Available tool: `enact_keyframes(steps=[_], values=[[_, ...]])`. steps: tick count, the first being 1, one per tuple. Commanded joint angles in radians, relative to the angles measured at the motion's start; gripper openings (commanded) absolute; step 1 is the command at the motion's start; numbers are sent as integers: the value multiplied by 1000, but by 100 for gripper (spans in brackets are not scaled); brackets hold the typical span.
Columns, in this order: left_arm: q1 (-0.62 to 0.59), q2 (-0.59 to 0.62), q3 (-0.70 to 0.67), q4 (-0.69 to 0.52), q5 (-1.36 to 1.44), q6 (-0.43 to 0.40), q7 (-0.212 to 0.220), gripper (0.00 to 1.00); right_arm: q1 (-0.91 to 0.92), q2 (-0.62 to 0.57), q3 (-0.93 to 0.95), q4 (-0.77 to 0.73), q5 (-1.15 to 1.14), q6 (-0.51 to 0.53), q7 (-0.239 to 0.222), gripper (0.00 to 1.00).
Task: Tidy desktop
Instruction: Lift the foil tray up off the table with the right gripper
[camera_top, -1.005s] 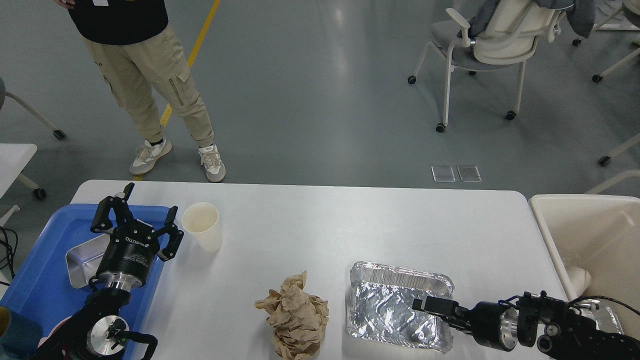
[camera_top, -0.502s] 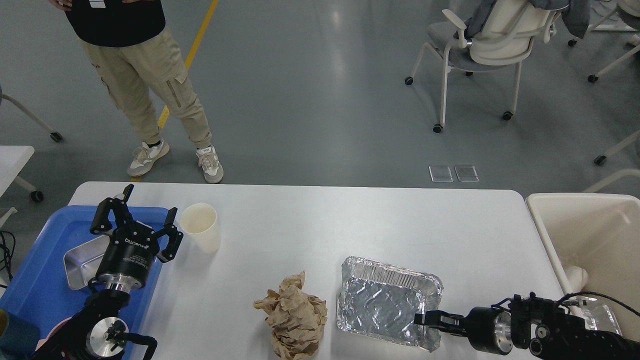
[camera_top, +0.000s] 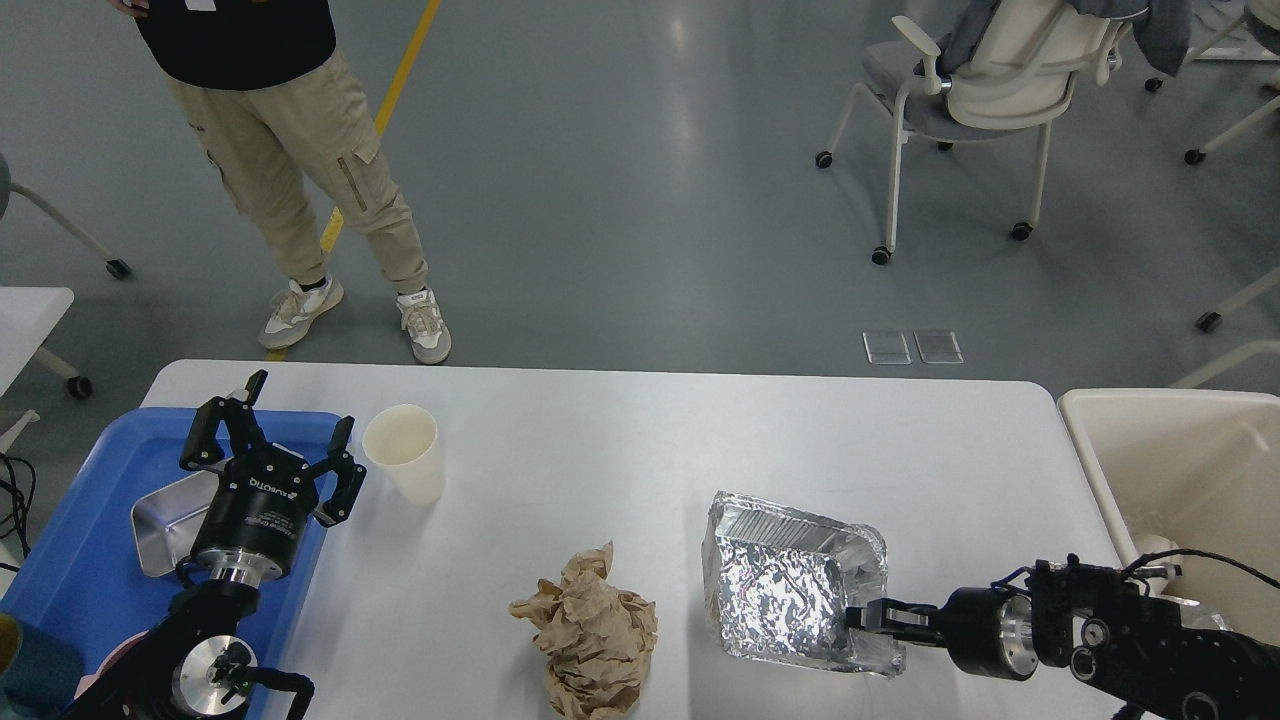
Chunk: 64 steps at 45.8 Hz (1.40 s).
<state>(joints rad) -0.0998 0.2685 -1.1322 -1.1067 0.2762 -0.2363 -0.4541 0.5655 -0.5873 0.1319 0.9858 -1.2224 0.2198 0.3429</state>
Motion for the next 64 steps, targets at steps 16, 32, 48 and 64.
enact_keyframes(steps=[16,32,48,64], values=[[-6,0,2,1,0,0,2,97,246,-146,-1,-4,8,188,-47,0],[-14,3,5,1,5,3,3,97,425,-121,3,4,90,386,-275,0],[-37,49,2,1,8,75,-8,97,505,7,0,-6,159,394,-335,0],[-52,149,5,-4,5,74,110,97,487,12,0,-9,159,389,-334,0]])
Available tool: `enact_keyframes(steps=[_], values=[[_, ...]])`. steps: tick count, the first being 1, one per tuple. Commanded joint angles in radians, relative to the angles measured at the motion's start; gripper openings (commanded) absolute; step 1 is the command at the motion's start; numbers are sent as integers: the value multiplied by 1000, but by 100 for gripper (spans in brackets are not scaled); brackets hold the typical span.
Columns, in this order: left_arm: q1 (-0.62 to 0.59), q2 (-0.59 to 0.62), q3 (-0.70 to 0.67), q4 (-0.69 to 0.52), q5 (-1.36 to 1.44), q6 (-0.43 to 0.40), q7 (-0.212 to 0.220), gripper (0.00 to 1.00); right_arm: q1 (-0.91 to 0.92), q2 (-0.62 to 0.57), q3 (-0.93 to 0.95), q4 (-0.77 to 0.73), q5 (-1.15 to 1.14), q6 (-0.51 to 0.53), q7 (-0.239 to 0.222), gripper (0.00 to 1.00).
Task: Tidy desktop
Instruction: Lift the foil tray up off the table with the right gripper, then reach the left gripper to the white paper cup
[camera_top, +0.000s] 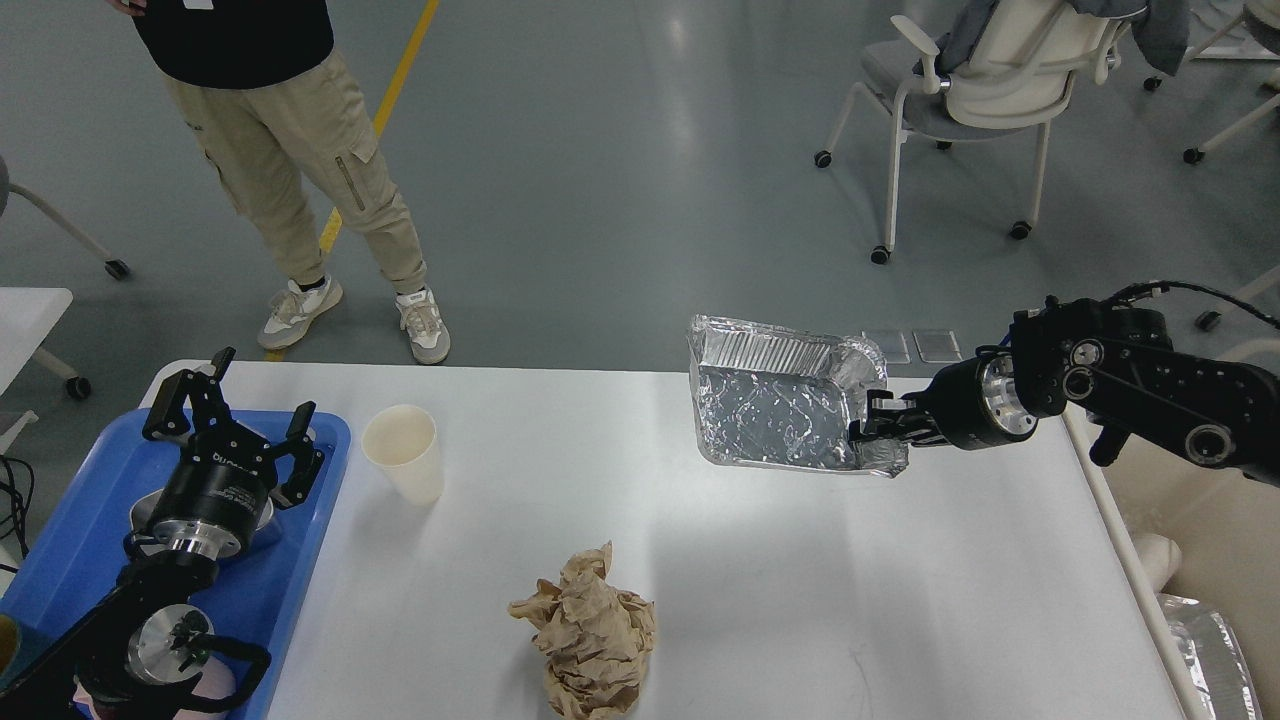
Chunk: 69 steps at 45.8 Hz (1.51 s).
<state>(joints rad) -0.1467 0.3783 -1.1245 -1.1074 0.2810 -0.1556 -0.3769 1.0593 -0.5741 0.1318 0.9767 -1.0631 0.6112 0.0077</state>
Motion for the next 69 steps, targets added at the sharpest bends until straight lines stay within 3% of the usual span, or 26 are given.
enact_keyframes(steps=[1,6,12,24,36,48,53,63,69], values=[[-8,48,-3,-5,0,-5,33,97,-9,0,0,0,0,-4,1,0],[-5,99,18,-17,4,1,33,97,-10,8,0,2,0,-8,0,0],[-13,187,77,-37,6,11,67,97,-10,22,0,2,0,-13,0,0],[-86,557,400,-233,6,34,151,97,-10,28,0,2,0,-13,1,0],[-100,914,509,-387,7,50,155,97,-13,43,5,0,2,-15,1,0],[-100,1221,566,-404,6,51,142,97,-13,46,11,2,2,-16,3,0],[-102,1258,571,-388,7,59,142,97,-15,46,12,2,2,-19,5,0],[-99,1220,575,-359,6,67,141,97,-13,54,15,2,2,-21,3,0],[-106,1134,575,-312,58,54,81,97,-15,54,15,2,2,-21,5,0]])
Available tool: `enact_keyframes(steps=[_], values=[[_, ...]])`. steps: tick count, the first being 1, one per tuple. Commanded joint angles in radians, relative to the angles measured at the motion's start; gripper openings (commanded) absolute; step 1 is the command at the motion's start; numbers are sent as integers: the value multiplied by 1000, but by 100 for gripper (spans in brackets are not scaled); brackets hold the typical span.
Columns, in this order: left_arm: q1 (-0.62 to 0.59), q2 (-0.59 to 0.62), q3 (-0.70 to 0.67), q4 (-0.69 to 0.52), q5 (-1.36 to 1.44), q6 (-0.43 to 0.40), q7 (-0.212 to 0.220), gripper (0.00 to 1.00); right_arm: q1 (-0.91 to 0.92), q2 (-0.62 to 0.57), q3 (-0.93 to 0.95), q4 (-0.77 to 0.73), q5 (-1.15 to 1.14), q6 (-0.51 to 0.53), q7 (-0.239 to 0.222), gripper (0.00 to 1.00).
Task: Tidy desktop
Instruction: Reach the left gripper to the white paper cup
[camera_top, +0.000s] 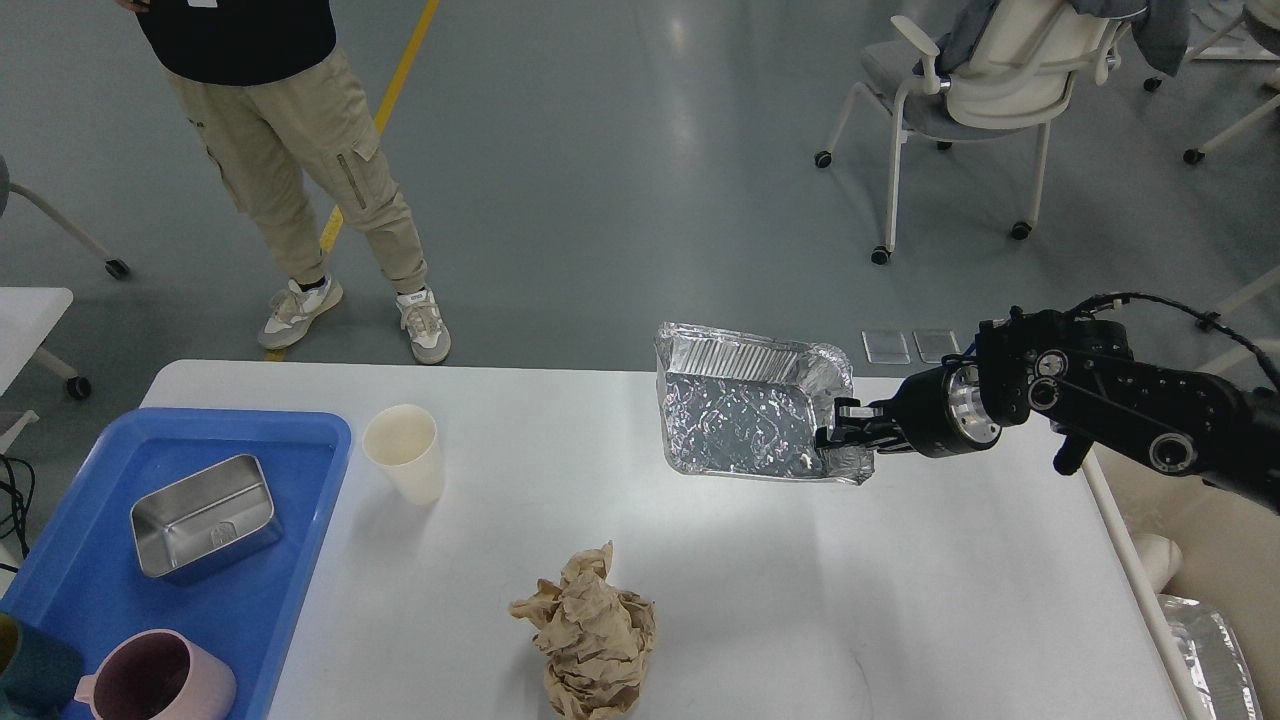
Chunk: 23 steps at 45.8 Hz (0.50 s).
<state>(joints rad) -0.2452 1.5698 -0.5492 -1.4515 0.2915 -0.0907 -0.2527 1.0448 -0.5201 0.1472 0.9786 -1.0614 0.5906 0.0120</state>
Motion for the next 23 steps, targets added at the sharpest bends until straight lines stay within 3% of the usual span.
enact_keyframes(steps=[1,11,18,23], values=[[-11,-63,0,33,66,-14,-45,97,1,0,0,2,0,0,0,0],[-45,-132,-17,56,297,-20,-39,97,0,-1,0,0,1,0,0,0],[-112,-184,-14,164,647,-29,-39,97,0,2,2,0,0,-2,0,0],[-178,-232,-14,262,895,-87,-45,97,0,14,3,0,0,-2,0,0]])
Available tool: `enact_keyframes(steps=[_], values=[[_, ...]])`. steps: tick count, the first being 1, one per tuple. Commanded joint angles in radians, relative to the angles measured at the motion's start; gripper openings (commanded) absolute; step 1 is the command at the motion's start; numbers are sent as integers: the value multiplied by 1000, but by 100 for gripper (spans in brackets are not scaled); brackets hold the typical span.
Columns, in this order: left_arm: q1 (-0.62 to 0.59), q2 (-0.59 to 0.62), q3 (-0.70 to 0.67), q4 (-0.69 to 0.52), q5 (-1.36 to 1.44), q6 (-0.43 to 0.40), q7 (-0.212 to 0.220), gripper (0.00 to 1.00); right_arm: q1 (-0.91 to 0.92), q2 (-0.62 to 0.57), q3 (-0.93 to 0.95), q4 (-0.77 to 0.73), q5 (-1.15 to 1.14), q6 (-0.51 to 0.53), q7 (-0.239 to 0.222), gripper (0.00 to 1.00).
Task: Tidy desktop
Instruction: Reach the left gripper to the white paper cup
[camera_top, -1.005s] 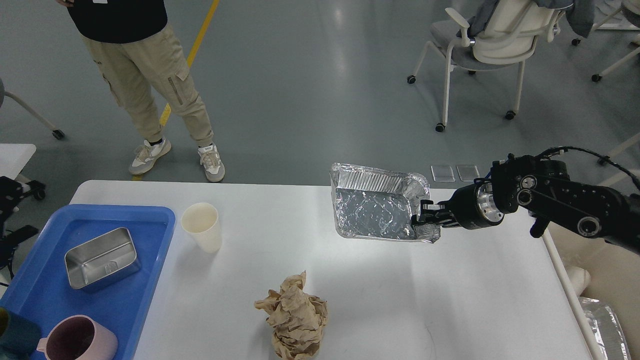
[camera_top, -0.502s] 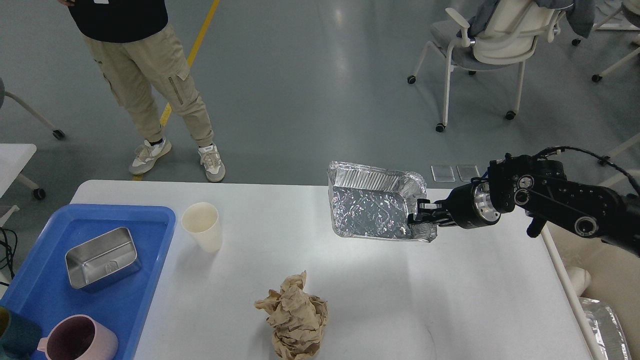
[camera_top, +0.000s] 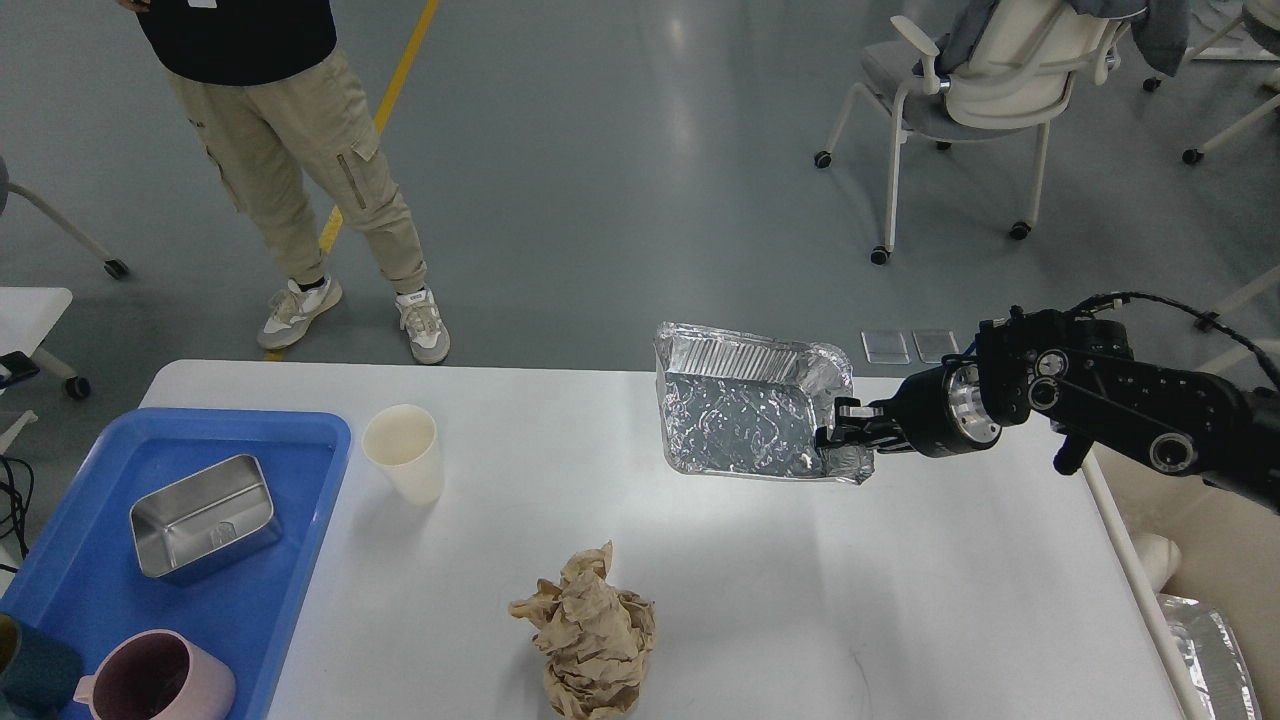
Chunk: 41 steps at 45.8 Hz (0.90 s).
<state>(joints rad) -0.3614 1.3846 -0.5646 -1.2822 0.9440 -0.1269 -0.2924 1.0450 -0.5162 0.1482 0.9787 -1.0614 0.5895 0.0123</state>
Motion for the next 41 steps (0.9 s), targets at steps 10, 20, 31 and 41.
enact_keyframes(steps=[10,20,31,41], values=[[-281,-196,15,188,674,-206,-19,97,0,19,10,5,0,-11,0,0],[-462,-370,35,199,958,-379,-22,97,1,22,11,5,1,-11,2,0],[-715,-584,383,305,1059,-405,-40,97,1,22,27,6,0,-11,5,0],[-781,-812,571,475,1055,-341,-42,97,0,24,27,3,1,-11,5,0]])
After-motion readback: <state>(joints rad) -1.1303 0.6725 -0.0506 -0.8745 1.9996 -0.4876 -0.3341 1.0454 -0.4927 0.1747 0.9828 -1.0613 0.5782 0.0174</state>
